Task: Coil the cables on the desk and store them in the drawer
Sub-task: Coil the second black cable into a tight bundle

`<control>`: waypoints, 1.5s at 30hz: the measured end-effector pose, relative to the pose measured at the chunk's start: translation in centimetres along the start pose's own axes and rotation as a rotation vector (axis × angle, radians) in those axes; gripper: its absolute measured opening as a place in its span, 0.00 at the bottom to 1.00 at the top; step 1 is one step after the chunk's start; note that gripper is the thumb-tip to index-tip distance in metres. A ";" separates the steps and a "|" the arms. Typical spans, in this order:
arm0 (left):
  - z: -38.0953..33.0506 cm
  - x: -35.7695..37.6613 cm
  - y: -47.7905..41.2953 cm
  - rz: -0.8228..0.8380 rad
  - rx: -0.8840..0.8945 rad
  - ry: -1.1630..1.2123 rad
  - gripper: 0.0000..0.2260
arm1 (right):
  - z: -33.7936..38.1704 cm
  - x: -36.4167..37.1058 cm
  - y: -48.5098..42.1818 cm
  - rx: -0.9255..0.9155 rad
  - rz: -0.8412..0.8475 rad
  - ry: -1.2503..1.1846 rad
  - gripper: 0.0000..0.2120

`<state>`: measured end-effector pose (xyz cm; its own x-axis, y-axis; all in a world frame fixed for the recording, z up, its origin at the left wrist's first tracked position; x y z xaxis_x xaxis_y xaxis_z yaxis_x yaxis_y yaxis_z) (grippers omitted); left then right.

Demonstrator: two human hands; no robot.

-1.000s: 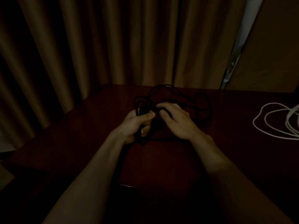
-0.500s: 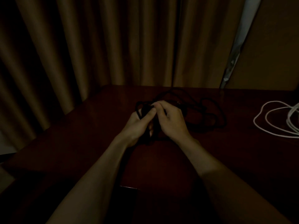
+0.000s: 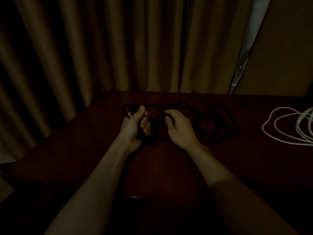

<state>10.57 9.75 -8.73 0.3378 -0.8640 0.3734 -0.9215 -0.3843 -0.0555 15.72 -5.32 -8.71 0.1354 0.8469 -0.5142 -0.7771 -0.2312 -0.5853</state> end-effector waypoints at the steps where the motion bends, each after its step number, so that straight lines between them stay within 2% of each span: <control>1: 0.1 0.2 0.1 0.018 -0.004 -0.010 0.14 | -0.3 -0.2 -0.1 -0.002 -0.024 0.060 0.14; 3: 0.5 0.5 0.2 0.034 0.004 -0.102 0.13 | -0.4 -0.7 -0.2 0.011 -0.095 0.077 0.13; 7: 1.3 0.9 0.0 0.045 0.042 -0.263 0.09 | 0.5 -1.3 0.3 -0.018 -0.199 -0.051 0.13; 13: 1.2 1.2 -0.1 0.003 0.114 -0.259 0.10 | 2.3 0.0 1.1 -0.025 -0.045 -0.119 0.14; 16: 1.2 1.0 -0.2 0.019 0.141 -0.228 0.08 | 2.8 1.1 1.4 -0.059 0.098 0.060 0.11; 18: 1.3 1.1 -0.2 0.032 0.150 -0.250 0.10 | 2.7 1.7 1.5 -0.071 0.162 0.195 0.14; 20: 1.3 0.9 -0.2 0.006 0.127 -0.236 0.05 | 2.8 2.0 1.6 -0.103 0.189 0.209 0.18; 22: 1.1 0.8 -0.3 -0.037 0.112 -0.211 0.07 | 2.8 2.1 1.9 -0.149 0.192 0.187 0.18; 25: 1.1 0.0 -0.9 -0.126 0.063 -0.100 0.08 | 2.9 2.1 2.0 -0.190 0.196 0.170 0.09; 28: 0.9 -0.7 -1.1 -0.211 0.017 0.016 0.07 | 2.6 1.4 1.7 -0.132 0.192 0.211 0.21; 30: 0.5 -1.1 -1.0 -0.266 0.033 0.045 0.05 | 2.2 0.9 1.6 -0.093 0.195 0.260 0.22; 34: 0.1 -1.7 -1.0 -0.347 0.048 0.110 0.05 | 1.8 0.5 1.2 -0.061 0.182 0.373 0.14; 38: -0.2 -2.2 -1.2 -0.373 0.044 0.148 0.03 | 0.9 0.1 0.8 -0.031 0.183 0.511 0.12; 42: -0.2 -2.6 -1.3 -0.384 0.038 0.128 0.02 | -0.6 -1.1 0.4 0.059 0.214 0.591 0.13; 45: 0.1 -2.1 -1.0 -0.362 0.031 -0.039 0.05 | -0.3 -1.8 0.4 0.026 0.212 0.557 0.11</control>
<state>10.82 11.97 -9.59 0.6488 -0.6817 0.3382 -0.7348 -0.6768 0.0453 15.35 -7.07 -8.25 0.2723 0.4036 -0.8735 -0.8363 -0.3496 -0.4223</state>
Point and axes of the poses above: each hand's wrist, its own y-axis away from the middle knuckle, its own x-axis out of the palm, z = x × y, the point moved 6 cm from there along -y, towards the middle knuckle, and after that the axes turned 10 degrees about -z, right-handed, at the moved point
